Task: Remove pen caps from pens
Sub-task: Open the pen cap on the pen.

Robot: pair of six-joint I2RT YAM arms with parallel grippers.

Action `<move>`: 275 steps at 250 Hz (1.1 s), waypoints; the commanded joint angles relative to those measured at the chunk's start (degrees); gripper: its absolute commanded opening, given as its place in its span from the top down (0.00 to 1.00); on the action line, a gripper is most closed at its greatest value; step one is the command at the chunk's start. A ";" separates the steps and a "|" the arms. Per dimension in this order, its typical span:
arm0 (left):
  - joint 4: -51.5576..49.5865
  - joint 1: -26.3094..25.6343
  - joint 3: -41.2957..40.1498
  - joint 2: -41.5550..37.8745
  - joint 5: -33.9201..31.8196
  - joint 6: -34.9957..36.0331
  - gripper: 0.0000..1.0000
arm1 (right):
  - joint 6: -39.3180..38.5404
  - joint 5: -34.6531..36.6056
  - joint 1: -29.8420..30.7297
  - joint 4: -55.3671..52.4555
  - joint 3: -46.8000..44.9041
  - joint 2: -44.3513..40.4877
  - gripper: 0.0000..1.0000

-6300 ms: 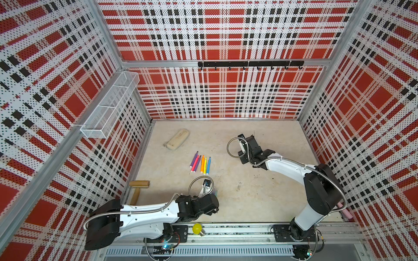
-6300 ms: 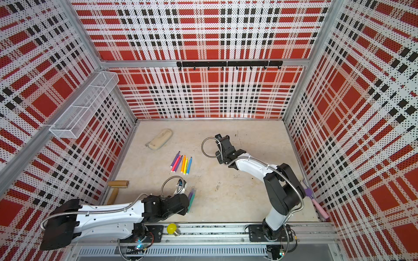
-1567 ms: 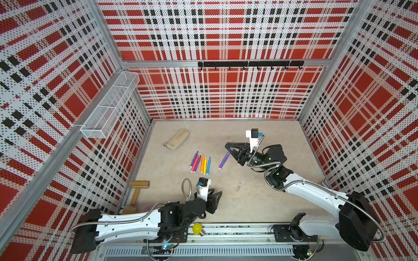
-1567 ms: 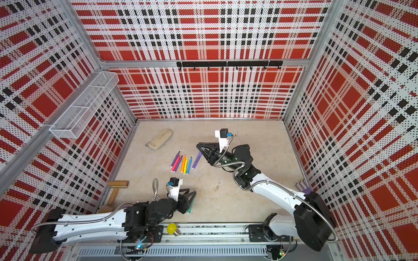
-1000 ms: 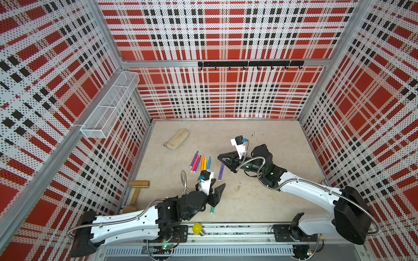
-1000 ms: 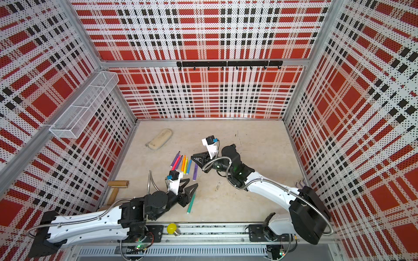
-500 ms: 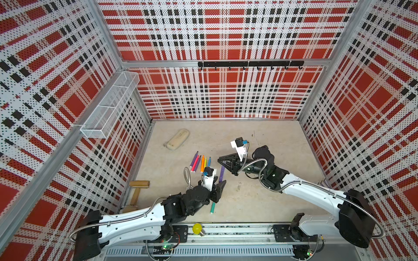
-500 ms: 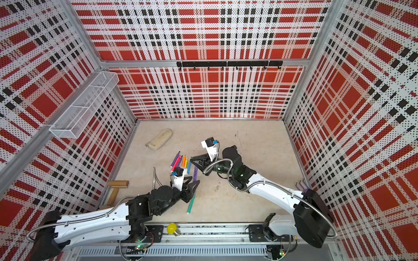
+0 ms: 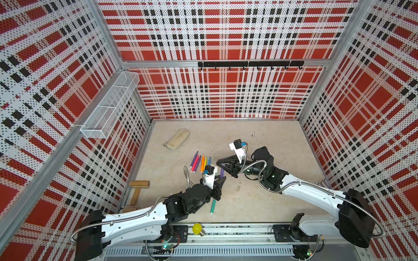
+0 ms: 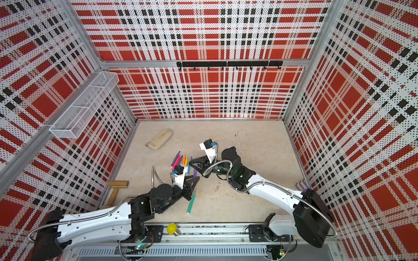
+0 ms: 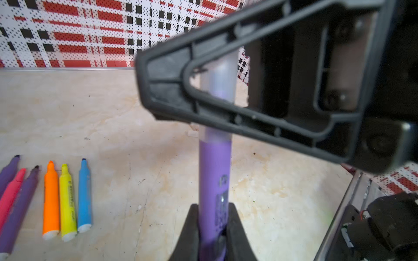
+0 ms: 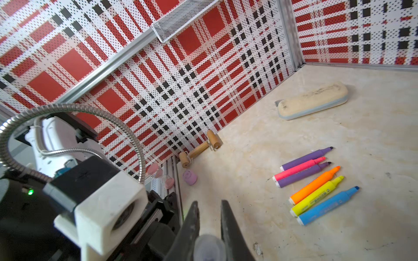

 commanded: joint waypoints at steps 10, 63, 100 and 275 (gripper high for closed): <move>1.45 0.65 1.29 3.54 2.24 -0.73 1.00 | -0.45 -0.10 0.63 2.35 0.03 -1.19 1.00; 2.10 -0.27 -0.06 6.49 3.66 -2.77 1.00 | -2.51 4.14 0.03 -0.77 2.76 -2.65 1.00; 2.49 -0.75 -1.41 8.25 4.58 -4.72 1.00 | -1.98 5.19 -0.69 -0.93 5.71 -2.56 1.00; 2.29 -1.55 -3.57 16.19 9.99 -7.98 1.00 | 7.38 2.64 -9.34 12.76 2.87 -8.35 1.00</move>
